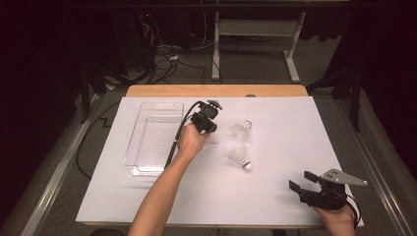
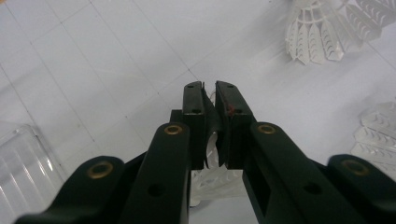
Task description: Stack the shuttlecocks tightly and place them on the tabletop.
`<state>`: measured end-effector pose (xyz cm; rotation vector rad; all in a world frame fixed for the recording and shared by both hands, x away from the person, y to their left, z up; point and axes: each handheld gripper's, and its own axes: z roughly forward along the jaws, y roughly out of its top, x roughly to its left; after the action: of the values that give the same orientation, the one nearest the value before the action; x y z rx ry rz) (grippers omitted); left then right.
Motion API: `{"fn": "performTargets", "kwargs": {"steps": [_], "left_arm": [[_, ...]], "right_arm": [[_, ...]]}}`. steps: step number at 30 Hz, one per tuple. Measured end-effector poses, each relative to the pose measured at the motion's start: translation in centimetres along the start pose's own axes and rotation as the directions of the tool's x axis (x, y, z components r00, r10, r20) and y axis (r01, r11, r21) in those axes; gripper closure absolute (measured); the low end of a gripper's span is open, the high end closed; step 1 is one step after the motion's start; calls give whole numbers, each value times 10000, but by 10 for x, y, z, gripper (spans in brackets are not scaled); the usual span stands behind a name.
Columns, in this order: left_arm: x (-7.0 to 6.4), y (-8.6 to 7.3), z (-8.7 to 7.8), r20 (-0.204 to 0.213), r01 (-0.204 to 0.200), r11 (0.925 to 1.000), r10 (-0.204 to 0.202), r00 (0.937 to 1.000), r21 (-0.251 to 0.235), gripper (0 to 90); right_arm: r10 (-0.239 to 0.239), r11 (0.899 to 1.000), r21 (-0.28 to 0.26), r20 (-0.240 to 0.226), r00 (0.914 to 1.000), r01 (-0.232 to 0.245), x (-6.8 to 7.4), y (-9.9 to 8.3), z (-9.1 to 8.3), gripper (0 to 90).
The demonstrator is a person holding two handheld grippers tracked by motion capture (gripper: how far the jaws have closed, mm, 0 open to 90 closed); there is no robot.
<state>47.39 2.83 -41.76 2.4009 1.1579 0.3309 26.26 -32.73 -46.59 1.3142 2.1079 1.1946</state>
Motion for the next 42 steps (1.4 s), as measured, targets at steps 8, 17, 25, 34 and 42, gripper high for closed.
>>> {"fn": "performTargets", "kwargs": {"steps": [8, 17, 25, 34, 42], "left_arm": [[-2, 1, 3, 65, 114, 9999, -115, 9999, 70, 759], [-7, 1, 8, -108, 20, 9999, -18, 9999, 157, 646], [-8, 1, 7, -21, 138, 9996, -138, 9999, 258, 590], [-9, 1, 7, 92, 167, 9990, -171, 9998, 411, 574], [-8, 1, 7, 151, 331, 9983, -338, 9993, 481, 527]], "right_arm": [[-17, 10000, 0, -8, 10000, 17, 0, 0, 0, 278], [-3, 10000, 0, -22, 10000, 3, 0, 0, 0, 278], [-11, 10000, 13, -31, 10000, 11, 0, 0, 0, 278], [-13, 10000, 16, -16, 10000, 13, 0, 0, 0, 278], [-33, 10000, 4, -19, 10000, 33, 0, 0, 0, 278]]}}
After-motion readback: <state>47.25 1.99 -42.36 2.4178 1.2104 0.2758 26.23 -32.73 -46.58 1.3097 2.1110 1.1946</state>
